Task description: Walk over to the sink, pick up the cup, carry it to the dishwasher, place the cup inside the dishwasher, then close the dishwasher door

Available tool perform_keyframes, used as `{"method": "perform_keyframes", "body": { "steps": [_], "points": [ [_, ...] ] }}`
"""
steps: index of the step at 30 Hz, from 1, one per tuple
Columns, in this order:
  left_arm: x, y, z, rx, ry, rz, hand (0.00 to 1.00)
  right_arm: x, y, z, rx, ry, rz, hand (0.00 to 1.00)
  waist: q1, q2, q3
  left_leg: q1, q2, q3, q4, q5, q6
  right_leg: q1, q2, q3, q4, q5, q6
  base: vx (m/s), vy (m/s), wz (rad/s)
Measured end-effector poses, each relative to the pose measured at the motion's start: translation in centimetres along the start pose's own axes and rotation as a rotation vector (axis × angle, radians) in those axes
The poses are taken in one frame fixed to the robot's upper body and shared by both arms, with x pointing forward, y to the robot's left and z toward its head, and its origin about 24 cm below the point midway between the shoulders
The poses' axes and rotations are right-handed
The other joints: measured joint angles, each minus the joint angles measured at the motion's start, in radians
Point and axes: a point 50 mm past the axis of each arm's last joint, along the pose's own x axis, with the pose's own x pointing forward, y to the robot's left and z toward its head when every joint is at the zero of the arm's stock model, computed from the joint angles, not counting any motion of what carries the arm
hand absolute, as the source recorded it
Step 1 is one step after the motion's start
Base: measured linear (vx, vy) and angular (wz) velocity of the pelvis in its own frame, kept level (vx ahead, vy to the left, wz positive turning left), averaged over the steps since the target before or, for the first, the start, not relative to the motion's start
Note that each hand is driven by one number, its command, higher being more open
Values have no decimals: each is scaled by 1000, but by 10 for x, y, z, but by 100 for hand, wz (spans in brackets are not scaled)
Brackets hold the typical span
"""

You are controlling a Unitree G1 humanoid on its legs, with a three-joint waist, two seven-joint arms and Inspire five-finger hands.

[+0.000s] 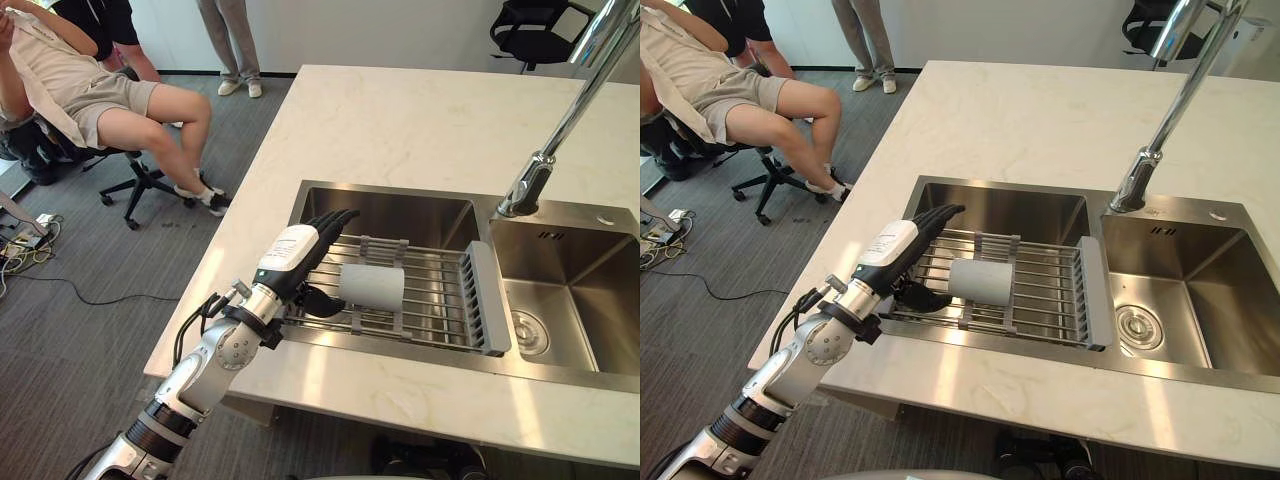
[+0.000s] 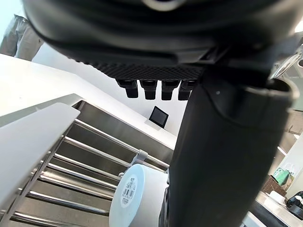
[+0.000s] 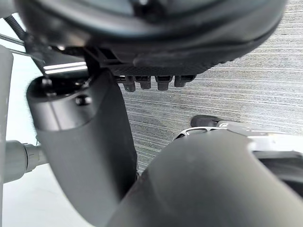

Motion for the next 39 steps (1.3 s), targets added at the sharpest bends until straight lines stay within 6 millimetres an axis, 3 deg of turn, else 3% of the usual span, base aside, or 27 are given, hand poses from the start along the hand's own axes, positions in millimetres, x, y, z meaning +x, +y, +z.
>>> {"method": "perform_keyframes", "body": {
  "steps": [6,32,39],
  "points": [
    [1,-6,-4,-2,14,-27,100,1,0,1,-1,-3,-2,100,-5,0,13,0,0,0,3,0,1,3,0,0,-3,0,0,-16,-2,0],
    [26,-17,23,-13,-105,-83,100,6,-4,13,-13,-20,-15,100,-21,21,66,-9,3,1,-5,1,1,-9,1,-6,-5,-1,2,0,0,0],
    [33,-17,18,0,-86,-94,100,8,-5,18,-15,-29,-20,100,-31,30,75,-13,1,2,-9,1,0,-17,-1,-7,-2,-2,3,0,0,0]
  ]
}}
